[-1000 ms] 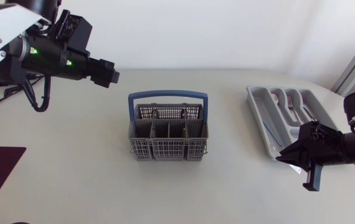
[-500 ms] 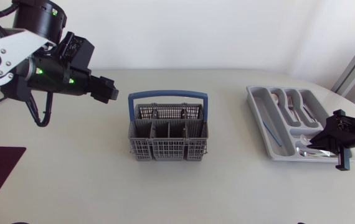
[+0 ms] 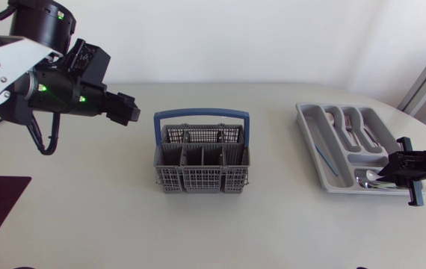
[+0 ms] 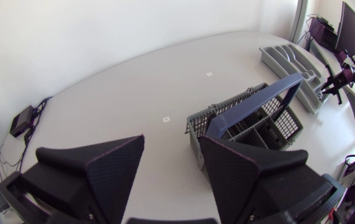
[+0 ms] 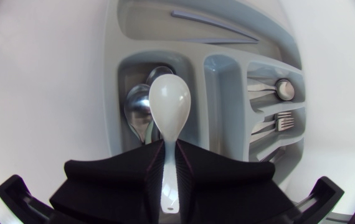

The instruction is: Sort the cutlery from the basket into the organizer compartments.

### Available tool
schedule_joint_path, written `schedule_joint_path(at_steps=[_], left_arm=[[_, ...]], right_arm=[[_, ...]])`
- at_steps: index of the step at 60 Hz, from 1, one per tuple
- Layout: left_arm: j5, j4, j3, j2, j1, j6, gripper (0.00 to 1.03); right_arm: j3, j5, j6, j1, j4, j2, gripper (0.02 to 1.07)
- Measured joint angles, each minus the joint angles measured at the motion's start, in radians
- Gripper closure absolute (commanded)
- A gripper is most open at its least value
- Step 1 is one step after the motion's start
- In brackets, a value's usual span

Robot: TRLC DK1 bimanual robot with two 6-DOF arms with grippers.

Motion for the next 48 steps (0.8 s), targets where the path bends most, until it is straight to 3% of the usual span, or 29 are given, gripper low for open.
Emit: schedule_joint_path(at_steps=[19, 36, 48], left_arm=[[0.0, 0.0, -0.022, -0.013, 0.0, 0.001, 0.41], [0.0, 0.0, -0.074, -0.037, 0.019, 0.03, 0.41], [0.007, 0.001, -0.136, -0.061, 0.054, 0.087, 0.41]], right_arm=[[-0.008, 0.029, 0.002, -0.007, 0.066, -0.001, 0.27], [-0.011, 0.024, 0.079, 0.0, -0.055, -0.128, 0.26], [-0.094, -0.045, 0.193, 0.109, -0.152, -0.382, 0.26]])
